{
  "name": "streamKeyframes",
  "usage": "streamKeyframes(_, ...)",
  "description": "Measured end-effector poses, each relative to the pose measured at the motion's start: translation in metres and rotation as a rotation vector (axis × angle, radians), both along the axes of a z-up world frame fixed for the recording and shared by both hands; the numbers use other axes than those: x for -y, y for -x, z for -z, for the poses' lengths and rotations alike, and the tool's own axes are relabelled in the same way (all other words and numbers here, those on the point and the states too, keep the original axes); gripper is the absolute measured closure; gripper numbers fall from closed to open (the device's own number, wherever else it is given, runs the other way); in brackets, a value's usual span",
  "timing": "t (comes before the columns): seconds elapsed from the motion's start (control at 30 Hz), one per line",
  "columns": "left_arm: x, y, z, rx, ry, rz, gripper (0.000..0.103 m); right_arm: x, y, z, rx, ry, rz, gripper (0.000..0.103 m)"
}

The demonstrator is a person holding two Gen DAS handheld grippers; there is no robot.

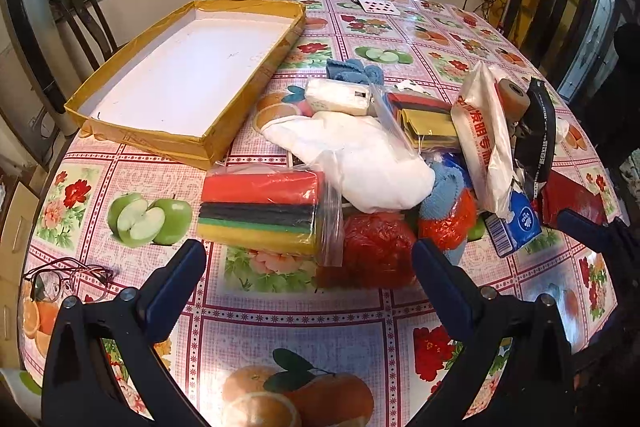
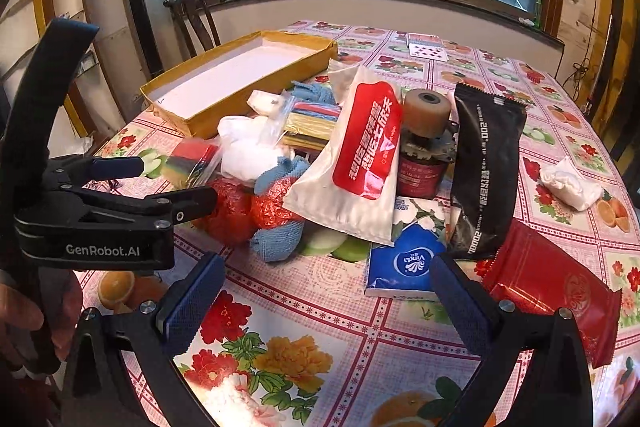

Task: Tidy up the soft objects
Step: 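Move both grippers toward the pile of soft items on the table, then grasp the red plastic bag with the left gripper while the right grasps the blue knitted item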

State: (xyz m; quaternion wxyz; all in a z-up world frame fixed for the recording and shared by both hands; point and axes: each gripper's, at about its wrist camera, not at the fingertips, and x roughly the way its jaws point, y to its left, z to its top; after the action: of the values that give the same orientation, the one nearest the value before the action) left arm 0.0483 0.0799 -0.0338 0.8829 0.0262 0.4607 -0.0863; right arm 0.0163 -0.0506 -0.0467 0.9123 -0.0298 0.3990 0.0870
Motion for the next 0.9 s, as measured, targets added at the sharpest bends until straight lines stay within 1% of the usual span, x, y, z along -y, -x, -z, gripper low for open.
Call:
streamKeyframes(0.03,0.000,0.000,0.002,-0.002,-0.001,0.012,0.000,0.000,-0.002,0.002,-0.009,0.003,0.001,0.005)
streamKeyframes(0.1,0.000,0.001,0.004,-0.006,0.009,0.057,0.000,-0.001,-0.006,0.006,-0.027,0.016,0.003,0.013)
streamKeyframes(0.13,0.001,0.001,0.006,-0.009,0.000,0.072,0.000,-0.002,-0.008,0.007,-0.033,0.022,0.003,0.019)
streamKeyframes(0.17,0.001,0.000,0.007,-0.007,-0.013,0.080,0.000,-0.003,-0.012,0.009,-0.044,0.025,0.001,0.021)
streamKeyframes(0.2,0.001,0.000,0.008,-0.005,-0.015,0.091,0.000,-0.003,-0.014,0.012,-0.060,0.018,-0.004,0.022)
streamKeyframes(0.27,0.001,-0.002,0.010,-0.015,0.003,0.109,0.000,-0.005,-0.018,0.014,-0.075,-0.001,-0.011,0.021)
streamKeyframes(0.33,0.001,-0.003,0.011,-0.024,0.029,0.128,0.000,-0.010,-0.020,0.015,-0.071,0.017,-0.017,0.021)
streamKeyframes(0.47,-0.001,-0.004,0.009,-0.010,0.033,0.166,0.000,-0.018,-0.025,0.016,-0.078,0.038,-0.033,0.020)
streamKeyframes(0.57,-0.008,-0.005,0.008,-0.029,0.045,0.202,0.000,-0.022,-0.028,0.019,-0.081,0.046,-0.044,0.020)
streamKeyframes(0.63,-0.015,-0.004,0.009,-0.041,0.042,0.218,0.000,-0.021,-0.031,0.020,-0.078,0.036,-0.051,0.020)
streamKeyframes(0.73,-0.020,-0.003,0.013,-0.054,-0.020,0.216,0.000,-0.017,-0.038,0.017,-0.086,0.012,-0.052,0.021)
streamKeyframes(0.83,-0.024,0.001,0.016,-0.072,-0.002,0.228,0.000,-0.015,-0.045,0.018,-0.111,-0.023,-0.062,0.021)
streamKeyframes(0.9,-0.020,0.003,0.018,-0.072,-0.021,0.226,0.000,-0.016,-0.049,0.018,-0.115,-0.033,-0.057,0.021)
